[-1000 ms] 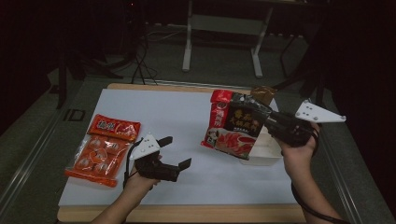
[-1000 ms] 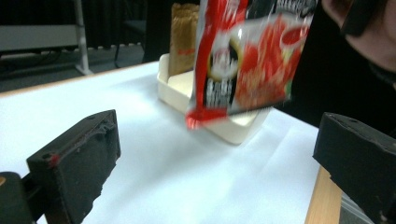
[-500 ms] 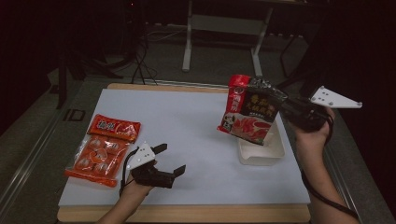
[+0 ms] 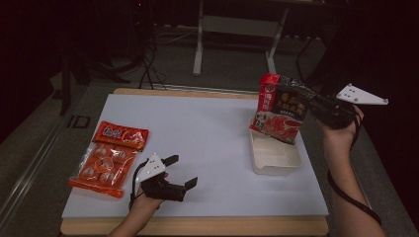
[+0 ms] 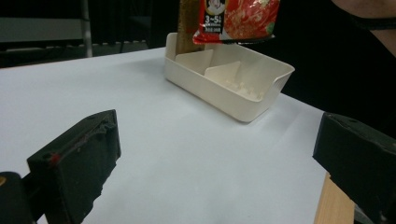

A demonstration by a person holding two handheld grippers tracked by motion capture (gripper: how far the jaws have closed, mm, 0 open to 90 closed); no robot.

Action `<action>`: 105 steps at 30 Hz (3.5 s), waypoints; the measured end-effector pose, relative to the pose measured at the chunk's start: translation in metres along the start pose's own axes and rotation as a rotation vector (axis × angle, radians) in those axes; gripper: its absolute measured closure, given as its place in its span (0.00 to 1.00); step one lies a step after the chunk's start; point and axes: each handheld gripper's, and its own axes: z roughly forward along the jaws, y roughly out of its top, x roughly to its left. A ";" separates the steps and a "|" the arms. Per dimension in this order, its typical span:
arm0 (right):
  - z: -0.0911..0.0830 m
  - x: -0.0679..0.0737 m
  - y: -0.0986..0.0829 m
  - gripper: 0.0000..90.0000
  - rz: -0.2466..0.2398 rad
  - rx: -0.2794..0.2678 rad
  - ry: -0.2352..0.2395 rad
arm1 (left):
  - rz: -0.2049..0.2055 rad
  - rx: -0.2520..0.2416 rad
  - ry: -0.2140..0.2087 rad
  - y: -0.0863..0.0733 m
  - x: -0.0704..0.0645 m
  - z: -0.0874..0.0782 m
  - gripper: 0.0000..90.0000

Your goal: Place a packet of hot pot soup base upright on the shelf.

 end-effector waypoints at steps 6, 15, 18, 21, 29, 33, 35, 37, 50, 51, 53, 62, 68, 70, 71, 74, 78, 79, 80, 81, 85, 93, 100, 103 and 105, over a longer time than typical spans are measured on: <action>0.005 -0.020 -0.015 0.86 0.011 -0.029 0.003 | -0.006 -0.010 -0.007 0.000 0.001 -0.002 0.01; 0.018 -0.028 -0.027 0.86 -0.002 0.007 -0.033 | -0.013 -0.007 -0.008 -0.003 0.002 -0.002 0.01; 0.024 -0.029 -0.031 0.86 -0.005 0.030 -0.032 | -0.010 -0.007 -0.010 -0.003 0.002 -0.001 0.01; 0.030 -0.028 -0.034 0.86 -0.020 0.052 -0.033 | -0.005 0.000 -0.012 -0.005 0.001 0.000 0.01; 0.039 -0.029 -0.042 0.85 -0.042 0.057 -0.026 | -0.013 -0.003 -0.011 -0.006 0.002 -0.001 0.01; 0.042 -0.028 -0.048 0.85 -0.044 0.059 -0.015 | -0.016 0.000 -0.016 -0.006 0.003 -0.001 0.01; 0.043 -0.028 -0.049 0.85 -0.047 0.056 -0.011 | -0.015 -0.001 -0.014 -0.006 0.003 0.000 0.01; 0.044 -0.030 -0.050 0.85 -0.043 0.056 -0.002 | -0.015 0.007 -0.009 -0.006 0.002 0.000 0.01; 0.048 -0.031 -0.052 0.85 -0.075 0.098 0.003 | -0.022 0.006 -0.017 -0.007 0.003 -0.001 0.01; 0.051 -0.029 -0.053 0.85 -0.075 0.106 0.005 | -0.021 0.008 -0.016 -0.007 0.003 0.000 0.01; 0.055 -0.028 -0.056 0.85 -0.070 0.097 0.014 | -0.021 0.007 -0.016 -0.007 0.003 0.000 0.01; 0.060 -0.027 -0.066 0.84 -0.033 0.090 0.067 | -0.021 0.010 -0.014 -0.008 0.003 0.000 0.01; 0.055 -0.027 -0.077 0.83 -0.013 0.086 0.063 | -0.021 0.005 -0.010 -0.008 0.004 -0.001 0.01; 0.054 -0.027 -0.086 0.82 0.009 0.094 0.061 | -0.018 0.004 -0.008 -0.008 0.004 -0.002 0.01; 0.051 -0.028 -0.090 0.82 0.034 0.080 0.065 | -0.018 0.003 -0.006 -0.008 0.004 -0.002 0.01; 0.046 -0.030 -0.096 0.80 0.079 0.066 0.057 | -0.021 0.007 -0.002 -0.009 0.004 -0.002 0.01; 0.043 -0.030 -0.094 0.74 0.119 0.094 0.048 | -0.014 0.016 -0.004 -0.010 0.004 -0.001 0.01; 0.042 -0.028 -0.093 0.72 0.120 0.107 0.041 | -0.017 0.017 -0.012 -0.010 0.004 -0.001 0.01; 0.042 -0.026 -0.091 0.67 0.143 0.116 0.034 | -0.017 0.022 -0.014 -0.010 0.004 0.000 0.01; 0.041 -0.026 -0.089 0.62 0.168 0.114 0.046 | -0.015 0.025 -0.013 -0.010 0.004 0.000 0.01; 0.034 -0.020 -0.076 0.46 0.203 0.072 0.033 | 0.026 0.021 -0.010 -0.009 0.004 -0.001 0.01; 0.018 -0.006 -0.043 0.27 0.158 0.015 0.018 | 0.007 -0.002 -0.012 -0.002 0.005 -0.010 0.02; 0.017 0.022 -0.030 0.11 0.142 0.021 0.058 | 0.017 0.064 0.035 0.006 0.011 -0.024 0.02; 0.016 0.035 -0.029 0.11 0.129 0.012 0.072 | 0.030 0.054 0.035 0.007 0.014 -0.033 0.06; 0.013 0.044 -0.029 0.12 0.112 0.002 0.082 | 0.037 0.048 0.025 0.007 0.016 -0.039 0.06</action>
